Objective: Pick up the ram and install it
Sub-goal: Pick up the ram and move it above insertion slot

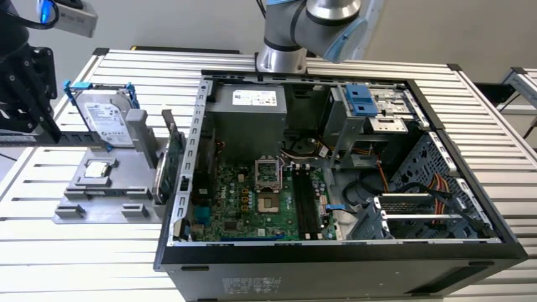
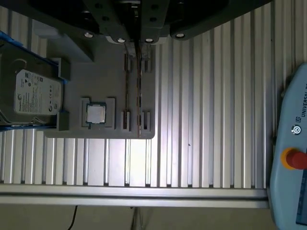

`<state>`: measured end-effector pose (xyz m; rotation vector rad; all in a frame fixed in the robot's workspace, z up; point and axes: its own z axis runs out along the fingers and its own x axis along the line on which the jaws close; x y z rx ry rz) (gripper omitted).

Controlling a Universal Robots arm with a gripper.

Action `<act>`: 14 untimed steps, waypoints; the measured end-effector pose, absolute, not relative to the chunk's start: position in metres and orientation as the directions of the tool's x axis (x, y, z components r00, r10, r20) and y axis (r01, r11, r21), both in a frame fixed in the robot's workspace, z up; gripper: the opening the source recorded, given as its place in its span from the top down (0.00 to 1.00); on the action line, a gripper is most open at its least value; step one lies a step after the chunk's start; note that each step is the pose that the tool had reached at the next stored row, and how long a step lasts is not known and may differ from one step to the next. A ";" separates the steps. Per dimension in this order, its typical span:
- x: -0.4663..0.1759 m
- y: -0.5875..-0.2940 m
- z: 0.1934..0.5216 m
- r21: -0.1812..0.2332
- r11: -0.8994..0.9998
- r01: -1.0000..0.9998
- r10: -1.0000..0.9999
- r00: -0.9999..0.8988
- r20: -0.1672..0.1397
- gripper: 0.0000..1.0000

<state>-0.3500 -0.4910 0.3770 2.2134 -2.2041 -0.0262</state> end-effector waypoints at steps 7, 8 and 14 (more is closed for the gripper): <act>-0.346 -0.491 0.377 0.024 -0.004 -1.000 -1.000 0.004 0.001 1.00; -0.345 -0.491 0.377 0.024 -0.004 -1.000 -1.000 0.004 0.001 1.00; -0.338 -0.491 0.377 0.025 -0.004 -1.000 -1.000 0.004 0.001 1.00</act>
